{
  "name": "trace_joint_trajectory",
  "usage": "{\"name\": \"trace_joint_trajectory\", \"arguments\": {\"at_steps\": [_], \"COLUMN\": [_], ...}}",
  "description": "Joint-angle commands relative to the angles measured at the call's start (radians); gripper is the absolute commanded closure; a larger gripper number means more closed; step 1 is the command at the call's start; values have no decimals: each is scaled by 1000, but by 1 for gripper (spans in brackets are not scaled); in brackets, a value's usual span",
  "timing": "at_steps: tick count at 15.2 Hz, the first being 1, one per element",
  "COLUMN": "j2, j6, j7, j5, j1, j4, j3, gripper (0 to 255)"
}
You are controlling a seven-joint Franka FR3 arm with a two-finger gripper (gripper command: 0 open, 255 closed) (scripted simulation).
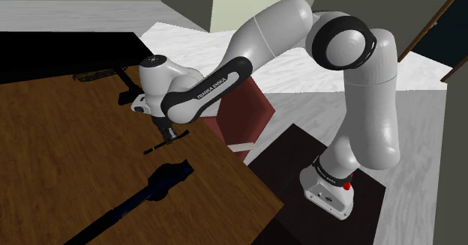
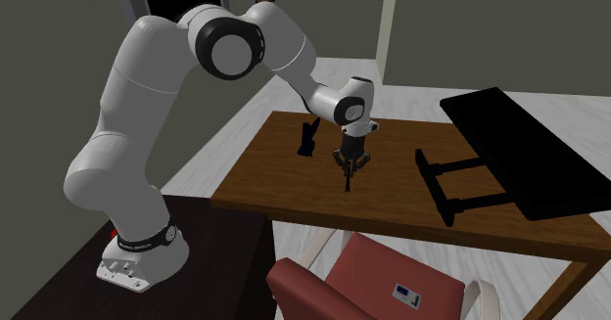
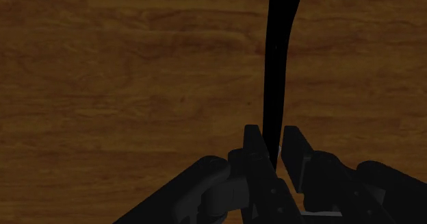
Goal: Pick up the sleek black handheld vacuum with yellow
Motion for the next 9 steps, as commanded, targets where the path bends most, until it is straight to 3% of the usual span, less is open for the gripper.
{"name": "trace_joint_trajectory", "arguments": {"at_steps": [1, 9], "j2": [0, -66], "j6": [0, -63], "j7": [0, -12], "j5": [0, 20], "j1": [0, -9], "j4": [0, -1], "j3": [0, 14], "gripper": [255, 255]}}
